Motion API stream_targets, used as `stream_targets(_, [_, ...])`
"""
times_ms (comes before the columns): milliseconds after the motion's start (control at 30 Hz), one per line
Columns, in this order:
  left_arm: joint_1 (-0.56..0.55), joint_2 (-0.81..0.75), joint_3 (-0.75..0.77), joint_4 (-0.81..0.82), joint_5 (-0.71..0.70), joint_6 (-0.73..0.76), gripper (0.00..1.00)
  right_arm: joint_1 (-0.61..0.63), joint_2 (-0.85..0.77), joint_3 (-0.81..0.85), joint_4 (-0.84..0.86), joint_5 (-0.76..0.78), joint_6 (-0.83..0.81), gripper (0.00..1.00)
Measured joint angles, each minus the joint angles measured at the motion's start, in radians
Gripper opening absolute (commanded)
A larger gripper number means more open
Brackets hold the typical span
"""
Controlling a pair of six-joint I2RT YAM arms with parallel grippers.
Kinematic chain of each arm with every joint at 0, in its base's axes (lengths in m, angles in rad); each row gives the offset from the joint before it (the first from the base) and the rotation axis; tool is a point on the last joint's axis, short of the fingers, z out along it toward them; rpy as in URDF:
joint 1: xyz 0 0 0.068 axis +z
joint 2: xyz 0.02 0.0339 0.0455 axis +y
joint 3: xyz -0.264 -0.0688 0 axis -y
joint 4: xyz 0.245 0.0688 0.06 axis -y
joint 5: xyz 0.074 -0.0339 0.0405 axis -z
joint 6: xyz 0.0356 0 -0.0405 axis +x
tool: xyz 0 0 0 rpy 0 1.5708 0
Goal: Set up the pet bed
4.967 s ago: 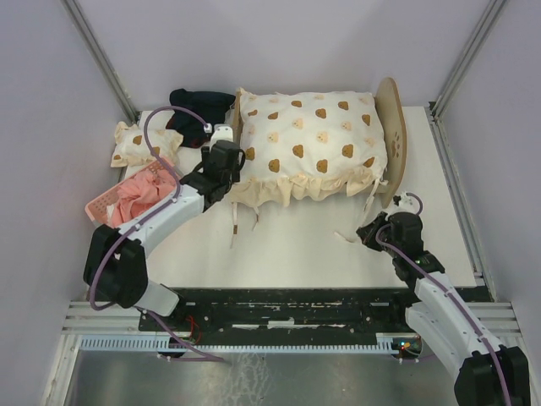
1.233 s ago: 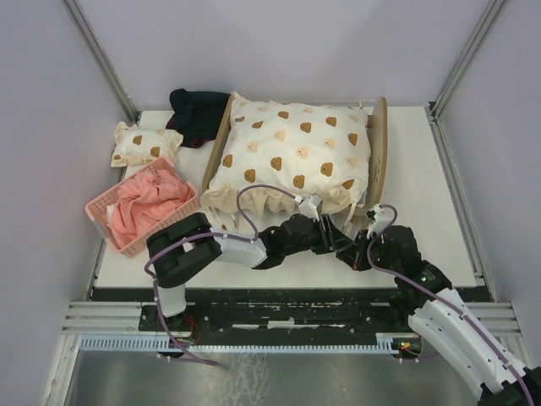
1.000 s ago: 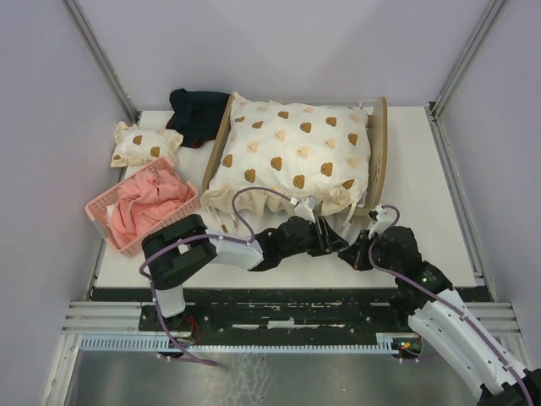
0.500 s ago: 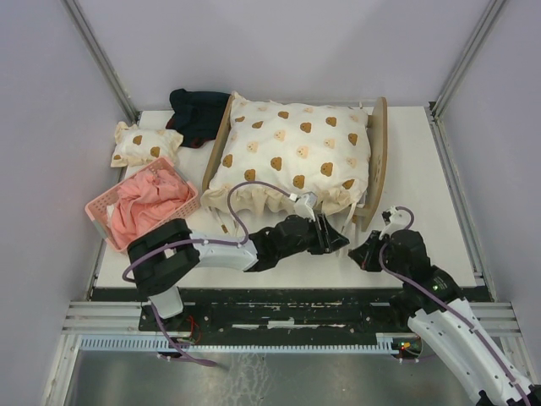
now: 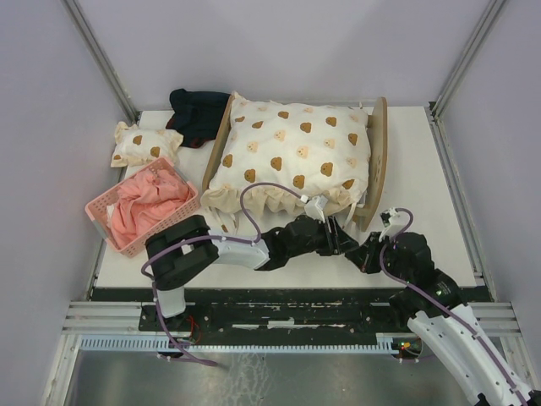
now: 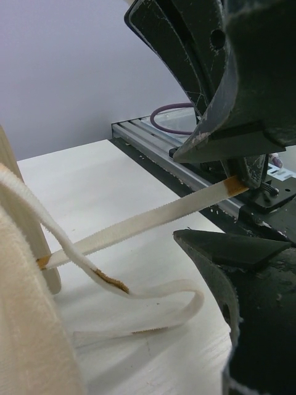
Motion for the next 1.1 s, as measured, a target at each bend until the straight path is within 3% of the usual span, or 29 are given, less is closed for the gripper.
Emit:
stream_targets(233, [0.0, 0.042, -0.002, 0.063, 0.016, -0.103, 0.47, 0.0, 0.019, -0.001, 0.002, -0.004, -0.007, 0.02])
stream_targets(333, [0.003, 0.063, -0.002, 0.102, 0.029, -0.145, 0.27, 0.0, 0.035, -0.003, 0.01, -0.01, -0.007, 0.04])
stream_targets(433, [0.003, 0.071, -0.005, 0.126, 0.043, -0.165, 0.04, 0.0, 0.046, -0.005, 0.016, -0.015, -0.006, 0.22])
stream_targets(500, [0.003, 0.071, -0.01, 0.143, 0.044, -0.167, 0.03, 0.0, 0.051, -0.005, 0.022, -0.016, -0.006, 0.38])
stream_targets(567, [0.005, 0.071, -0.016, 0.154, 0.044, -0.166, 0.03, 0.0, 0.062, -0.004, 0.023, -0.014, -0.009, 0.43])
stream_targets(800, [0.034, 0.059, -0.017, 0.145, 0.056, -0.094, 0.03, 0.0, 0.197, 0.168, -0.063, 0.076, -0.08, 0.46])
stream_targets(867, [0.051, 0.054, -0.017, 0.144, 0.072, -0.06, 0.03, 0.0, 0.257, 0.283, -0.068, 0.091, -0.135, 0.45])
stream_targets(1100, [0.098, 0.053, 0.023, 0.105, 0.139, 0.045, 0.03, 0.001, 0.405, 0.418, -0.073, 0.071, -0.328, 0.41])
